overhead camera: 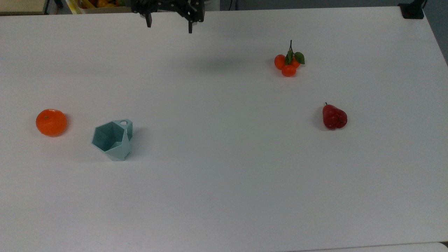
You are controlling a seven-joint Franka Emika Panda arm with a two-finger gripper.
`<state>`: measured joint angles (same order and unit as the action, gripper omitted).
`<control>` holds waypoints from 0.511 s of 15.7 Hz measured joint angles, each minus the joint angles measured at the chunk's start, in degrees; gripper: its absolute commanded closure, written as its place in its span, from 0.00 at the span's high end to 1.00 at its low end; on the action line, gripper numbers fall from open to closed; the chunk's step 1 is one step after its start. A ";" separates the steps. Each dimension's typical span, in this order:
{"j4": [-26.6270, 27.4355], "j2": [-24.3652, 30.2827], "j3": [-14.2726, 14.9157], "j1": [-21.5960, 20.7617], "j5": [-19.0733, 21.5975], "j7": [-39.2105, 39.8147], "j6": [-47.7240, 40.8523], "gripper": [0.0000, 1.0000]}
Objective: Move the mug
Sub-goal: 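Lower the gripper onto the rim of the teal hexagonal mug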
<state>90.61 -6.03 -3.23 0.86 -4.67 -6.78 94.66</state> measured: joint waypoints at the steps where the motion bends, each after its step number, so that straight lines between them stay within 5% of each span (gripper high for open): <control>1: -0.16 -1.17 0.02 1.03 0.00 -1.84 2.02 1.00; 8: -0.46 -10.84 0.21 7.24 0.00 -13.34 17.62 1.00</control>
<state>90.15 -16.87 -3.01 8.09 -4.67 -20.12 112.27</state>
